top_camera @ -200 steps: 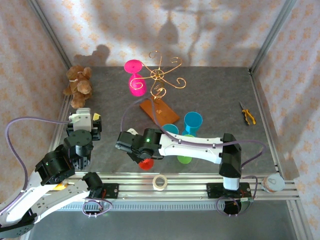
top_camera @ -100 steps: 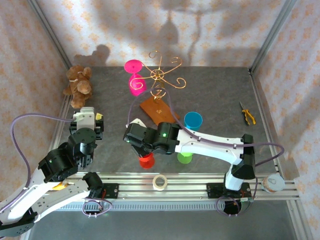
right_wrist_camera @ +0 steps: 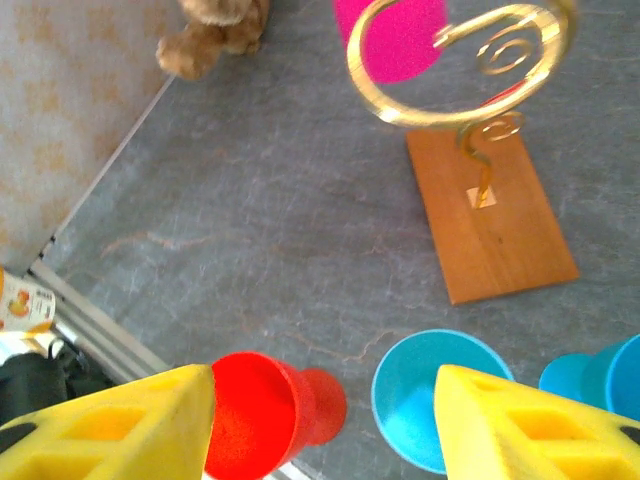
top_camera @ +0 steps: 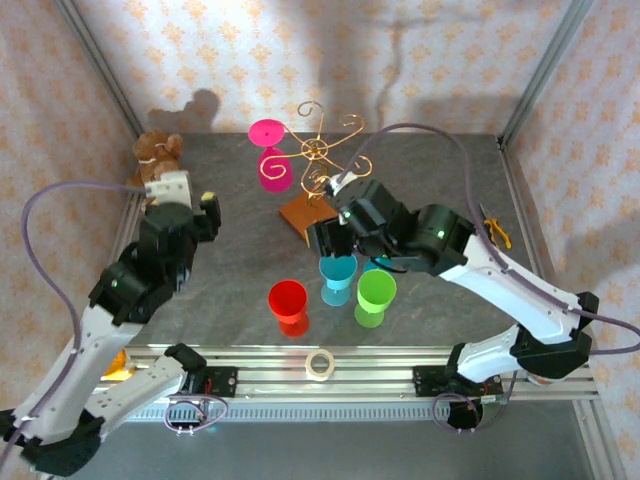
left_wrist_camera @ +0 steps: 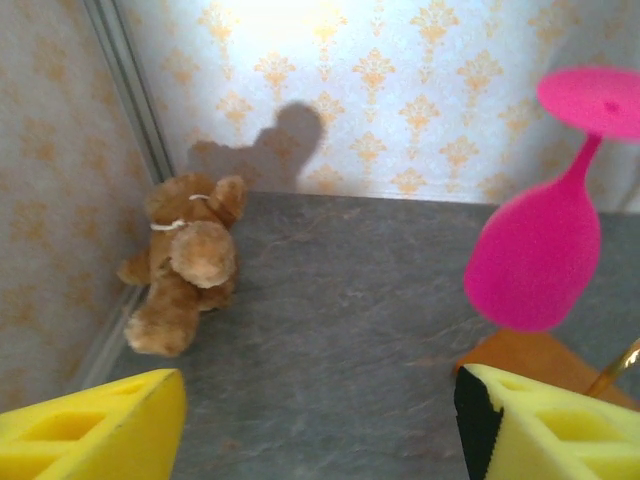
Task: Take the wine glass off the wine glass rack
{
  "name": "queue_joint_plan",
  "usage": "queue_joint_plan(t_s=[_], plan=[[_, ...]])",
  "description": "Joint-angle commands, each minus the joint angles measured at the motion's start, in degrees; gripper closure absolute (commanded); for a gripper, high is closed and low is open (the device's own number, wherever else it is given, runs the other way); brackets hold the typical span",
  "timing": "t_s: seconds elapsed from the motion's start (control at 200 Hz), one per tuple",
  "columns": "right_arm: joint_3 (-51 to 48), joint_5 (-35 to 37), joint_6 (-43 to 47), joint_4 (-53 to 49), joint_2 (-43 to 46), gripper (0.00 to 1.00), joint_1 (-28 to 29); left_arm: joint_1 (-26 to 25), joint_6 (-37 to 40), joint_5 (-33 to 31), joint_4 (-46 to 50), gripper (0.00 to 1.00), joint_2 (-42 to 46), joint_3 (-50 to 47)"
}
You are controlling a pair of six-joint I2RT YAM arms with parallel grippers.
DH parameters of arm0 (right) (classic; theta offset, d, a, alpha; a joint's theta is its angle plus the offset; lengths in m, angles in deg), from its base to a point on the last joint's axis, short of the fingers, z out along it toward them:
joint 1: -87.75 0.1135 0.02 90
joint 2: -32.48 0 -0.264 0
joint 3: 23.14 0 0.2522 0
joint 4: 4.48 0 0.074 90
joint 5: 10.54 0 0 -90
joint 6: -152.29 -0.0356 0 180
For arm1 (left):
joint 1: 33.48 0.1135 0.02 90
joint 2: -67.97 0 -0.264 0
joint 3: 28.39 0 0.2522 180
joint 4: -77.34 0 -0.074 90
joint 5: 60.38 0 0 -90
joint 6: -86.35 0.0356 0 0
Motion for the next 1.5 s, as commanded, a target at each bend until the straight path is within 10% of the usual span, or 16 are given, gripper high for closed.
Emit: queue_joint_plan(t_s=[0.0, 0.506, 1.497], plan=[[2.25, -3.33, 1.42, -0.1, -0.19, 0.4, -2.75, 7.31, -9.4, 20.1, -5.2, 0.29, -5.41, 3.52], [4.79, -11.96, 5.74, 1.67, 0.98, 0.38, -15.21, 16.19, -30.32, 43.57, -26.64, 0.27, -22.12, 10.77], [10.01, -12.42, 6.35, 0.6, -2.99, 0.38, -17.29, 19.08, -42.41, 54.19, -36.59, 0.48, -30.92, 10.2]])
